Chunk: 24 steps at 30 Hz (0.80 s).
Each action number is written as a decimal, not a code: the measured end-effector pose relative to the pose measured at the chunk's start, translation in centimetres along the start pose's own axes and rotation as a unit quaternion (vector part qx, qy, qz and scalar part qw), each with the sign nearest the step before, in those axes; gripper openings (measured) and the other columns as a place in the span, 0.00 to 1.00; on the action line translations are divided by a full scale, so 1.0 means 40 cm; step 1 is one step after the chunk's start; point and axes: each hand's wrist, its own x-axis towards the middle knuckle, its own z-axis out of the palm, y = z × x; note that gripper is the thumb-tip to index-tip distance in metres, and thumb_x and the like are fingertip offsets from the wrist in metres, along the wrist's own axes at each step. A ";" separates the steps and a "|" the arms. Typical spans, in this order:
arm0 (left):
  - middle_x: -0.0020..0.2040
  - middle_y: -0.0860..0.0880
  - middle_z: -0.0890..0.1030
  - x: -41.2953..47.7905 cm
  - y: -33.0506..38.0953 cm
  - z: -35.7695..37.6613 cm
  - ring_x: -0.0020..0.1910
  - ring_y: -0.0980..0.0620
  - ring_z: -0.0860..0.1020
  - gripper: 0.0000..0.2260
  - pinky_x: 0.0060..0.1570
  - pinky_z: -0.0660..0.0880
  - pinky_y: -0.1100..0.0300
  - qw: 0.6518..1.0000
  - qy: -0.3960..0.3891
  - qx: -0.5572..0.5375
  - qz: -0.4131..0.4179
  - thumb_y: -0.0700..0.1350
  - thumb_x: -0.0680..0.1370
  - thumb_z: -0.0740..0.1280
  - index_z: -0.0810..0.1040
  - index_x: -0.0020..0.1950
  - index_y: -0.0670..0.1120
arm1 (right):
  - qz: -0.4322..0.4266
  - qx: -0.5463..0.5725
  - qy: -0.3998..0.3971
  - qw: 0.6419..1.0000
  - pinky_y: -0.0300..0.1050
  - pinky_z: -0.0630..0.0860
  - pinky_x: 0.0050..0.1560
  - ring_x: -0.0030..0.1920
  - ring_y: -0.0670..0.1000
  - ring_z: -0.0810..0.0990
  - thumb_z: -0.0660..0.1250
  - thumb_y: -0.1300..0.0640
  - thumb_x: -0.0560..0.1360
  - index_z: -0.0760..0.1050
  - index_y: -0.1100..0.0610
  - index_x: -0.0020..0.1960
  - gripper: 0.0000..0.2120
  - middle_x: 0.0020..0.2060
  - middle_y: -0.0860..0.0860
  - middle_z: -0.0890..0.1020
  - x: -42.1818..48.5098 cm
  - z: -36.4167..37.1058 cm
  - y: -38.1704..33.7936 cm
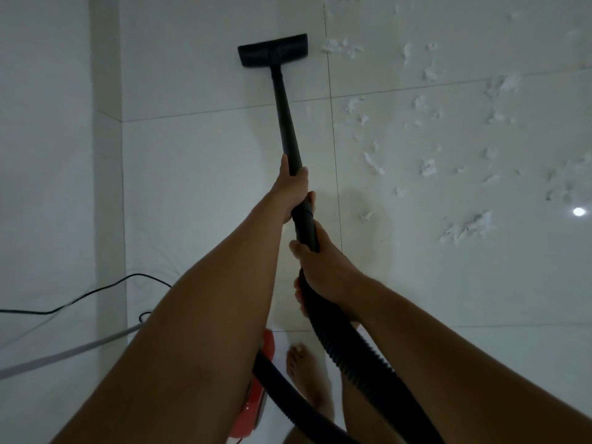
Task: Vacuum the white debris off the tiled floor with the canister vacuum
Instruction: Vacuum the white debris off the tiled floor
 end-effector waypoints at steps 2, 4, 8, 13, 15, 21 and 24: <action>0.44 0.45 0.76 -0.003 -0.057 -0.012 0.31 0.53 0.75 0.28 0.31 0.79 0.58 1.000 -0.008 -0.029 0.009 0.49 0.86 0.58 0.48 0.81 0.67 | -0.008 -0.010 0.004 1.000 0.44 0.78 0.28 0.27 0.52 0.76 0.58 0.52 0.86 0.55 0.34 0.78 0.25 0.35 0.58 0.75 0.007 0.015 0.056; 0.39 0.45 0.74 -0.009 -0.117 -0.019 0.30 0.52 0.74 0.28 0.31 0.79 0.58 0.999 -0.009 -0.042 0.010 0.48 0.86 0.58 0.50 0.81 0.66 | -0.016 -0.022 0.007 1.000 0.45 0.78 0.29 0.27 0.51 0.76 0.58 0.52 0.86 0.55 0.35 0.78 0.25 0.36 0.58 0.76 0.011 0.030 0.112; 0.36 0.46 0.75 -0.016 -0.208 -0.041 0.26 0.53 0.73 0.27 0.33 0.78 0.56 0.998 0.012 0.041 0.040 0.49 0.86 0.55 0.47 0.82 0.65 | -0.019 -0.042 0.011 0.999 0.49 0.80 0.34 0.31 0.53 0.78 0.59 0.51 0.86 0.52 0.35 0.80 0.27 0.36 0.57 0.78 0.019 0.071 0.209; 0.37 0.46 0.75 -0.032 -0.262 -0.066 0.27 0.54 0.73 0.28 0.30 0.78 0.57 0.996 0.028 0.072 0.042 0.49 0.87 0.55 0.44 0.82 0.64 | -0.029 -0.061 0.019 0.998 0.58 0.82 0.45 0.38 0.55 0.79 0.59 0.51 0.86 0.52 0.36 0.80 0.28 0.40 0.57 0.79 0.024 0.109 0.275; 0.38 0.46 0.75 -0.051 -0.285 -0.064 0.28 0.54 0.73 0.29 0.29 0.77 0.57 0.996 0.033 0.070 0.033 0.48 0.87 0.55 0.44 0.82 0.65 | -0.033 -0.071 0.020 0.997 0.58 0.82 0.48 0.39 0.56 0.79 0.59 0.51 0.86 0.52 0.37 0.81 0.28 0.42 0.57 0.79 0.007 0.116 0.302; 0.38 0.44 0.76 -0.161 -0.379 -0.034 0.26 0.54 0.73 0.29 0.23 0.75 0.61 0.991 0.021 0.127 0.021 0.49 0.87 0.54 0.40 0.82 0.63 | -0.031 -0.095 0.040 0.994 0.59 0.82 0.54 0.42 0.54 0.81 0.59 0.50 0.85 0.52 0.38 0.81 0.28 0.47 0.55 0.80 -0.090 0.121 0.402; 0.39 0.44 0.76 -0.207 -0.424 -0.019 0.26 0.53 0.74 0.29 0.26 0.75 0.58 0.989 0.019 0.147 0.016 0.50 0.87 0.53 0.40 0.82 0.63 | -0.027 -0.105 0.039 0.993 0.49 0.78 0.44 0.39 0.50 0.79 0.58 0.50 0.86 0.51 0.39 0.82 0.29 0.50 0.55 0.80 -0.145 0.118 0.441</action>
